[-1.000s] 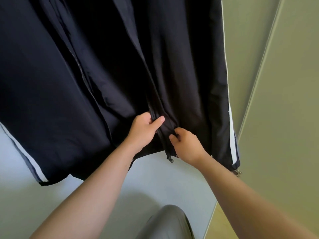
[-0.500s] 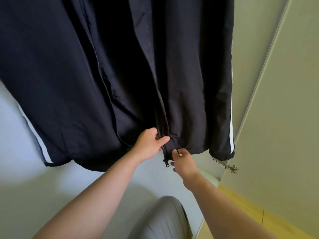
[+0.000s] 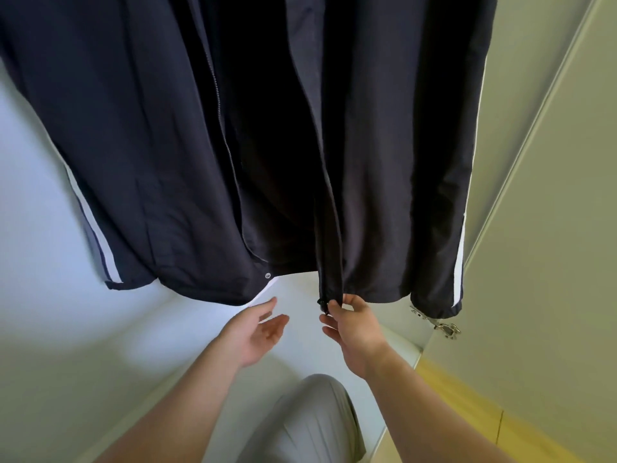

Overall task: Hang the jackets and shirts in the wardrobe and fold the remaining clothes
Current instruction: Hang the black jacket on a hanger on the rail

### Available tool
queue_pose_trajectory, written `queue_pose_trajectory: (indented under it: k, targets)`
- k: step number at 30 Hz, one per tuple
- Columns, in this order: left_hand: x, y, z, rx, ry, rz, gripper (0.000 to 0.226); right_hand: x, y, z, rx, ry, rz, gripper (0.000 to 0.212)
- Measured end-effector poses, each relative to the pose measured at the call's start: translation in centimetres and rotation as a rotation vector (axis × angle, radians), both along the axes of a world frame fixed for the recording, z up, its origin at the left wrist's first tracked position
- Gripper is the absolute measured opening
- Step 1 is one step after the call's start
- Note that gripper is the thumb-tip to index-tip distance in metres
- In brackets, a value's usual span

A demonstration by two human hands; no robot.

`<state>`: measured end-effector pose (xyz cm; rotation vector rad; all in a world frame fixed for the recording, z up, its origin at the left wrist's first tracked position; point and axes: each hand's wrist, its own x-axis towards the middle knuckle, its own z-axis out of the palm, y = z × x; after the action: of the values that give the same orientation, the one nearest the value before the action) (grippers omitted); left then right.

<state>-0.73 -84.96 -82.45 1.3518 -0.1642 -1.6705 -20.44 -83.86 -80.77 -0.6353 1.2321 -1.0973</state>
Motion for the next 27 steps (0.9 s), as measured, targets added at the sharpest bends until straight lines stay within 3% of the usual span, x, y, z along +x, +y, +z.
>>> queue_pose_trajectory:
  k: [3,7,12,15,22,27]
  targets:
    - [0.6,-0.7,-0.6,-0.041,0.138,0.146,0.055,0.2,-0.2,0.1,0.01,-0.013,-0.015,0.017]
    - [-0.2,-2.2,0.3,-0.187,0.253,0.195,0.046,0.1,-0.6,0.3,0.048,-0.051,-0.055,0.012]
    - [-1.4,-2.8,0.4,-0.236,0.237,0.219,0.023,-0.5,-0.6,0.4,0.068,-0.074,-0.101,0.015]
    - [-1.9,-2.5,-0.1,-0.255,0.216,0.181,0.02,-0.9,-0.3,0.1,0.046,-0.042,-0.096,0.022]
    - [-2.4,-1.2,-0.3,-0.303,0.019,0.033,0.019,-1.1,0.0,-0.3,0.046,-0.047,-0.193,0.017]
    - [-3.0,-0.3,-0.9,-0.363,-0.311,-0.094,0.008,-1.6,0.0,-0.1,0.019,0.033,-0.244,0.007]
